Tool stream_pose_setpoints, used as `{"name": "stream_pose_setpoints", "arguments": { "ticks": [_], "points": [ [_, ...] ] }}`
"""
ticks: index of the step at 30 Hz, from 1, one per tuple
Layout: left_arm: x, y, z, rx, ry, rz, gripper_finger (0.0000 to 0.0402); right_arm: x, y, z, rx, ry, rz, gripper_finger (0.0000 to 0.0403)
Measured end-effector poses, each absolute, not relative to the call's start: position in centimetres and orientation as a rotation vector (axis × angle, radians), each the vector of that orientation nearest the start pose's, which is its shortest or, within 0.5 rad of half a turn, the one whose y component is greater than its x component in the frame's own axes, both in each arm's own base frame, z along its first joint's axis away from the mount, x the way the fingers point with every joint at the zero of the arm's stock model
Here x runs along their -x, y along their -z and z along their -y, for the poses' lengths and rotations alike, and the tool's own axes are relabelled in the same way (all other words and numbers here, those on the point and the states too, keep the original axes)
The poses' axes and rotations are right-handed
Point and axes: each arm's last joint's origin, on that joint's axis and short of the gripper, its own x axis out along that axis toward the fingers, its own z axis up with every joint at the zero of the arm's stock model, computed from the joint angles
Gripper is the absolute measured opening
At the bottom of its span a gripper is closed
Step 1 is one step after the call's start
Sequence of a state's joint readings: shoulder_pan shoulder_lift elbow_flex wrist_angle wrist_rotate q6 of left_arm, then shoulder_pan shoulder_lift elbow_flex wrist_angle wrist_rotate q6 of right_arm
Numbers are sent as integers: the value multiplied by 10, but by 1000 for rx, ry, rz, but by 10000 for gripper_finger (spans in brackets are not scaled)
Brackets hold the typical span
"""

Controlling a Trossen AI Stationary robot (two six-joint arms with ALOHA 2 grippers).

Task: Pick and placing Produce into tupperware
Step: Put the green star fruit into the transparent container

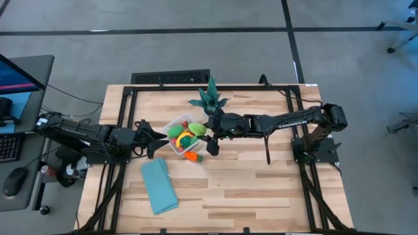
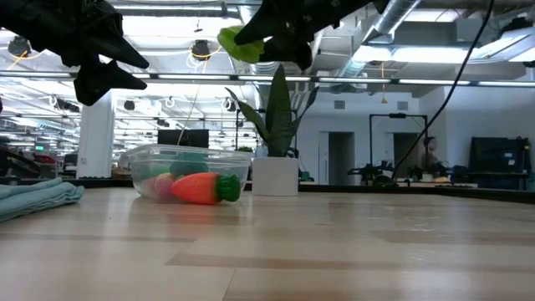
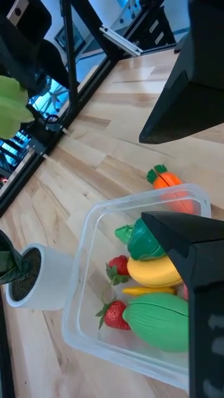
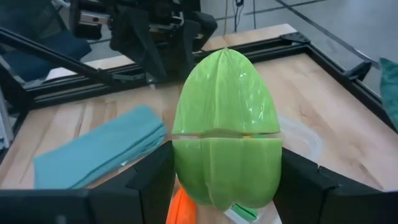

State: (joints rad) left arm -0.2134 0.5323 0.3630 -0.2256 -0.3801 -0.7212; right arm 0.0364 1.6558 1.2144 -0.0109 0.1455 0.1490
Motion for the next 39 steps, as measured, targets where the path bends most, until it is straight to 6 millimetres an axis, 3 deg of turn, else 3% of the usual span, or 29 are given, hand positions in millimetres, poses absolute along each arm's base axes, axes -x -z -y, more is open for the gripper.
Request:
{"name": "stream_pose_setpoints", "arguments": {
  "ticks": [14, 26, 34, 39],
  "points": [
    [-131, -219, 17, 596, -291, -300, 178, -378, -273, -9, -103, 155, -430, 219],
    [-131, -219, 18, 607, -274, -303, 178, -412, -215, -17, -170, 154, -446, 219],
    [-131, -219, 18, 605, -276, -307, 178, -425, -192, -7, -214, 188, -432, 214],
    [-131, -219, 18, 603, -277, -308, 178, -432, -190, 0, -218, 217, -410, 217]
  ]
}}
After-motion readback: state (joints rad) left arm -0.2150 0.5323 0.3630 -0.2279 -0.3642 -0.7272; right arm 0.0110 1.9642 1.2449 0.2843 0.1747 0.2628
